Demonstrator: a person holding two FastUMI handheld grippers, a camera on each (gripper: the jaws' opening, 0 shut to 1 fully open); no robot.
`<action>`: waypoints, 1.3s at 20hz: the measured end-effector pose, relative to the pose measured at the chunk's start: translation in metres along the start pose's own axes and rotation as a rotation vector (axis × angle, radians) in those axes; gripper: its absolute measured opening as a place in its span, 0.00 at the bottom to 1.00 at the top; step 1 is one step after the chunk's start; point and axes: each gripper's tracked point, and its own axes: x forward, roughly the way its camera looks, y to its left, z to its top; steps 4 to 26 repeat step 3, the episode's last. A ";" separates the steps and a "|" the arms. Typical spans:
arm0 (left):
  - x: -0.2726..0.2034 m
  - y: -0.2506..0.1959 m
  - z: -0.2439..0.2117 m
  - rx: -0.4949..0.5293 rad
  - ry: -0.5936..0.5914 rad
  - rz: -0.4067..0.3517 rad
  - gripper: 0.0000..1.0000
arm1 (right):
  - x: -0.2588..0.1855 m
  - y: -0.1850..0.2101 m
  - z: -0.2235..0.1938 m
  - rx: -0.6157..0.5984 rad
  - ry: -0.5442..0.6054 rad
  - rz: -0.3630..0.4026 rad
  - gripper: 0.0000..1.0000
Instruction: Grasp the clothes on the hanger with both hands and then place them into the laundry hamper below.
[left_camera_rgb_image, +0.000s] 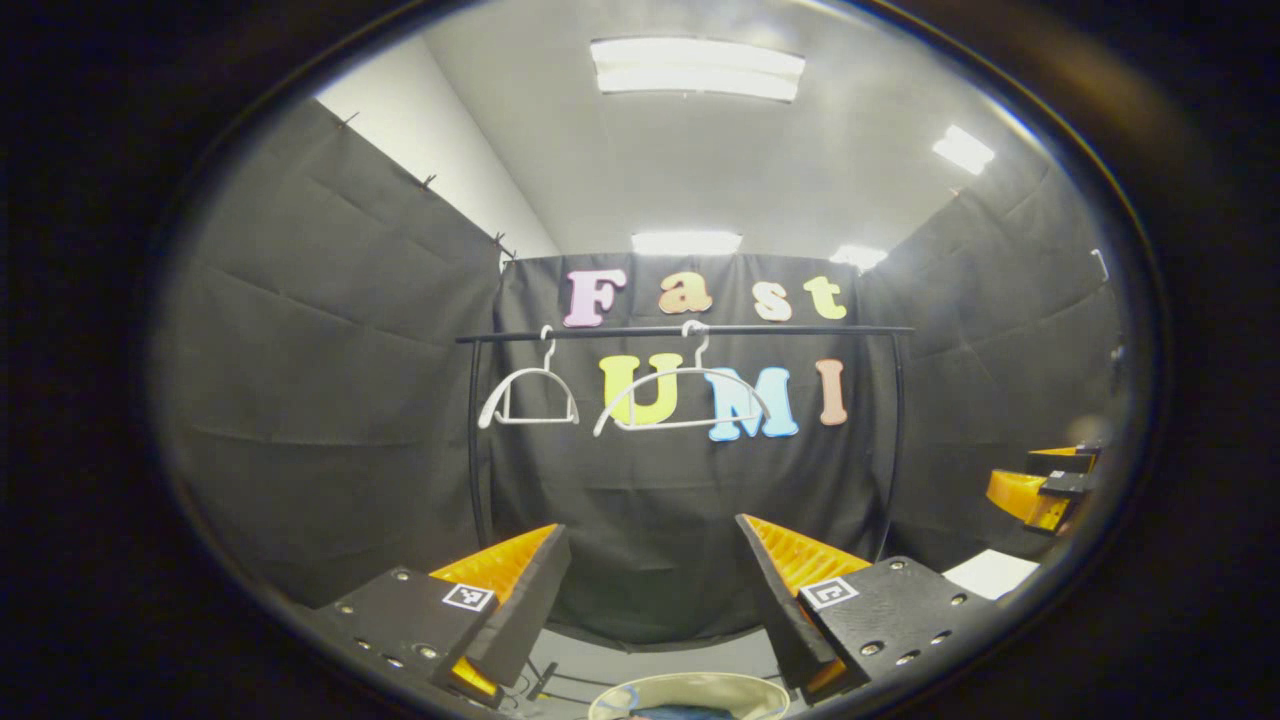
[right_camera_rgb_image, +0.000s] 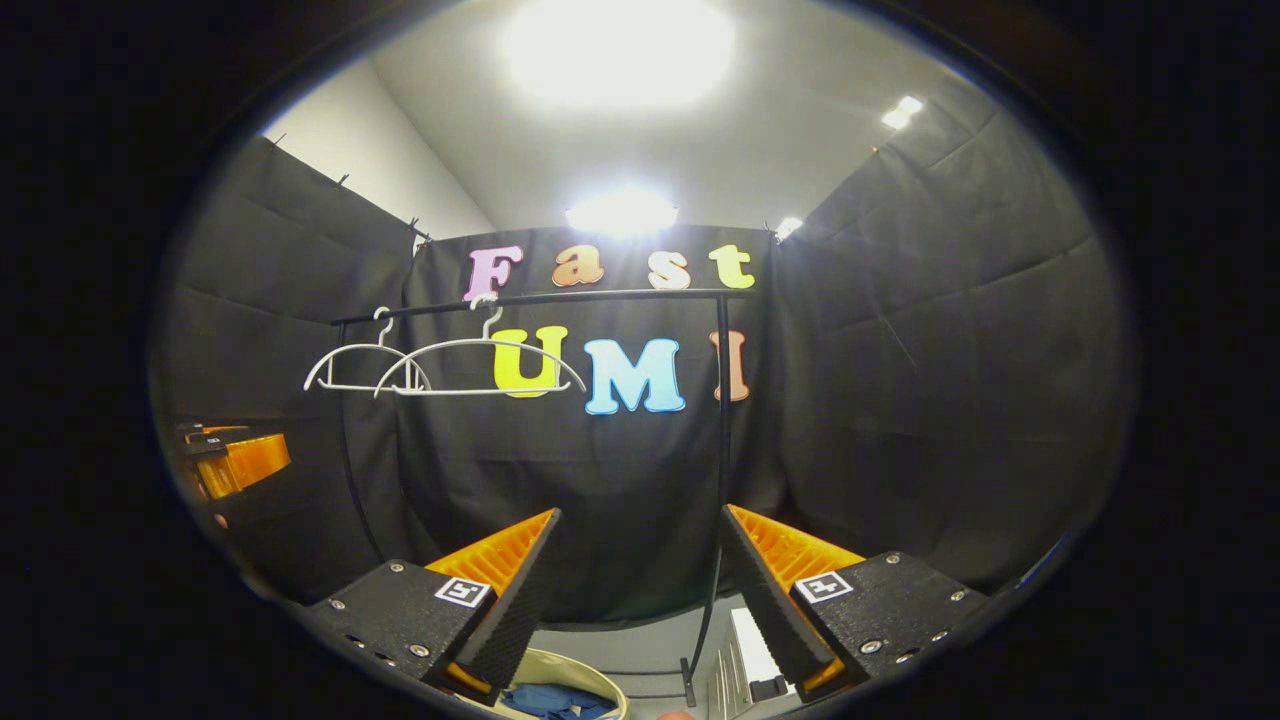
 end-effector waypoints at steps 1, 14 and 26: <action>0.001 -0.001 -0.001 0.001 -0.001 0.001 0.94 | 0.001 0.001 0.002 0.000 -0.003 0.001 0.95; 0.002 0.000 -0.002 0.003 -0.003 -0.001 0.94 | 0.003 0.004 0.004 0.005 -0.010 0.003 0.94; 0.002 0.000 -0.002 0.003 -0.003 -0.001 0.94 | 0.003 0.004 0.004 0.005 -0.010 0.003 0.94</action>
